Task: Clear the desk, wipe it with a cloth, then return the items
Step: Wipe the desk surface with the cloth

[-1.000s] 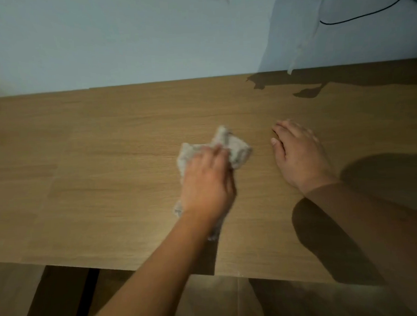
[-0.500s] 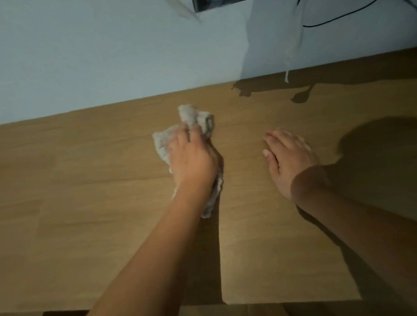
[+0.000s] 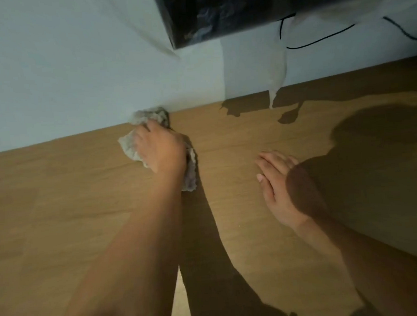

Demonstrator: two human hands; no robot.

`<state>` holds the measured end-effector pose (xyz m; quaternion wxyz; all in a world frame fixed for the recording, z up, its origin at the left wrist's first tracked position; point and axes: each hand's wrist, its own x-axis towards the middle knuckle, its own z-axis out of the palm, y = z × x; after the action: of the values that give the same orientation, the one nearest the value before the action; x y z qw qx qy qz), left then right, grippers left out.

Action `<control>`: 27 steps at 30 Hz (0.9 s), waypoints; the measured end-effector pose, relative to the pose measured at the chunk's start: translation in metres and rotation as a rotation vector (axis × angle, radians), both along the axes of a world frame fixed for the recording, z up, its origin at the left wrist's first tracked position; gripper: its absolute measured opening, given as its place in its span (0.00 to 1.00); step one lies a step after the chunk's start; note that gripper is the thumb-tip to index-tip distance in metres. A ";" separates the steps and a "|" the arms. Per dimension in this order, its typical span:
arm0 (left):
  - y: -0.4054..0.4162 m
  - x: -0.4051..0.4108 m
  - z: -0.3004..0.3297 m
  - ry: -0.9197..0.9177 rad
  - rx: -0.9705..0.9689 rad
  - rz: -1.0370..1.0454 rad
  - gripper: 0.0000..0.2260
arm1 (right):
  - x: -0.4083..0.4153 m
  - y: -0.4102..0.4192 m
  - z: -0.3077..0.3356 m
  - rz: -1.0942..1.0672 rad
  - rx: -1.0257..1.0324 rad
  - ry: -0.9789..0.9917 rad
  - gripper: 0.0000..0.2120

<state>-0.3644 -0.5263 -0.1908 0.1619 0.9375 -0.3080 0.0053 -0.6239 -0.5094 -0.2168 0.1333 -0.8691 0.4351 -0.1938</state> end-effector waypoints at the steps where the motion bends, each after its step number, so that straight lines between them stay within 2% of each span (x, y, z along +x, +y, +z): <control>1: -0.005 -0.017 -0.001 -0.001 -0.031 -0.122 0.16 | 0.000 0.000 0.000 0.008 -0.003 0.001 0.16; 3: -0.002 -0.050 -0.003 -0.034 -0.060 -0.490 0.15 | 0.000 -0.001 0.000 0.031 -0.011 -0.009 0.17; 6: 0.033 -0.061 0.004 -0.055 -0.011 -1.007 0.17 | -0.001 -0.002 -0.001 0.044 -0.004 0.007 0.18; 9: 0.087 -0.024 0.006 -0.037 0.080 -1.244 0.19 | 0.000 -0.001 0.000 0.024 0.002 0.003 0.18; 11: 0.111 0.003 0.005 -0.064 0.099 -1.246 0.19 | 0.000 -0.001 -0.001 0.012 0.001 -0.012 0.17; 12: 0.112 0.009 0.004 -0.061 0.086 -1.177 0.19 | 0.001 -0.001 -0.001 0.010 0.003 -0.021 0.17; 16: 0.086 -0.004 0.001 -0.043 0.041 -0.756 0.18 | -0.001 -0.001 0.002 0.017 0.032 0.020 0.18; 18: 0.093 -0.016 0.001 -0.036 0.038 -0.785 0.18 | -0.001 -0.002 0.003 0.021 0.049 0.074 0.20; 21: 0.154 -0.036 0.005 0.009 0.073 -1.071 0.19 | 0.000 0.000 0.007 0.003 0.062 0.132 0.21; 23: 0.204 -0.050 0.007 0.028 0.084 -1.167 0.19 | -0.001 0.002 0.011 0.002 0.089 0.150 0.20; 25: 0.237 -0.062 0.005 0.011 0.070 -1.077 0.20 | -0.003 0.003 0.016 0.011 0.092 0.146 0.21; 27: 0.245 -0.068 0.001 0.000 0.052 -0.835 0.22 | -0.005 0.004 0.017 0.024 0.090 0.143 0.21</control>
<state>-0.4320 -0.2809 -0.1898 0.1262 0.7359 -0.6617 -0.0685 -0.6285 -0.5051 -0.1999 0.1432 -0.8790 0.4413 -0.1099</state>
